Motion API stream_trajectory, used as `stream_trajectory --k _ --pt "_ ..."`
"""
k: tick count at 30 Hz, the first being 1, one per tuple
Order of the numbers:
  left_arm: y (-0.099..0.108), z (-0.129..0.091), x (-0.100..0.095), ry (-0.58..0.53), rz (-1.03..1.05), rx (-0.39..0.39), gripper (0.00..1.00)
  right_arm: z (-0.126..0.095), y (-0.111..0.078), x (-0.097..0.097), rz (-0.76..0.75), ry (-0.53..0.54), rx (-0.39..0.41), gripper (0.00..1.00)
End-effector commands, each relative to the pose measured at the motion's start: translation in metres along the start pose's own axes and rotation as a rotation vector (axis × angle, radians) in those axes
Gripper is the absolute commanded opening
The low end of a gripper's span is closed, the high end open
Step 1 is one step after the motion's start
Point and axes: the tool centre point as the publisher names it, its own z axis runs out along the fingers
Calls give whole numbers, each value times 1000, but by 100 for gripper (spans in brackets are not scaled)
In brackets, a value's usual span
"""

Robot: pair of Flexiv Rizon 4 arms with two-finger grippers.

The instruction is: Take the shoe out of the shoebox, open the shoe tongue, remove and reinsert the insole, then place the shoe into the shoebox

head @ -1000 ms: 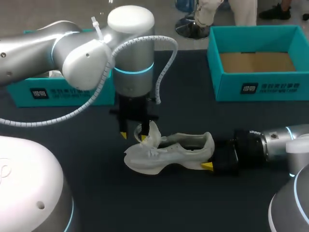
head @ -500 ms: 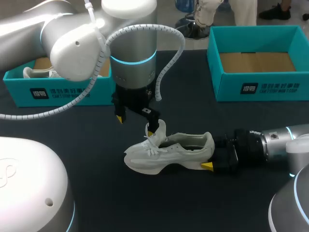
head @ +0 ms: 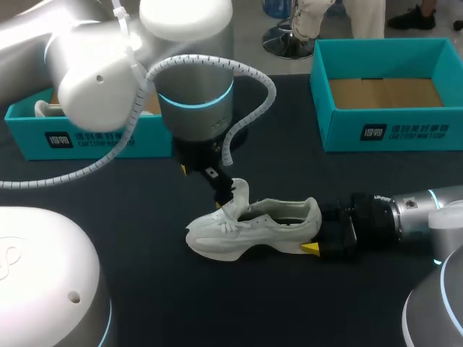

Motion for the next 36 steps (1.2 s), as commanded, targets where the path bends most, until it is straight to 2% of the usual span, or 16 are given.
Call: stream_trajectory --k 1,4,6,11,14,15,17,19,20,21,36 --pt "4 1 -1 4 1 9 100 2 -4 -1 1 0 1 0" --pt "4 1 -1 4 1 9 100 2 -4 -1 1 0 1 0" --pt "-1 1 5 6 90 23 100 2 -4 -1 1 0 1 0" --pt "-16 4 16 101 456 44 100 2 -4 -1 1 0 1 0" --pt "-26 10 18 212 650 45 100 2 -4 -1 1 0 1 0" --pt "-30 11 19 204 664 54 100 2 -4 -1 1 0 1 0" --pt "-36 13 21 284 767 35 100 2 -4 -1 1 0 1 0" --pt "-40 13 24 305 835 14 100 2 -4 -1 1 0 1 0" --pt "-43 13 27 298 879 -30 100 2 -4 -1 1 0 1 0" --pt "-45 14 30 259 868 -46 100 2 -4 -1 1 0 1 0" --pt "-45 15 32 255 893 -32 100 2 -4 -1 1 0 1 0"
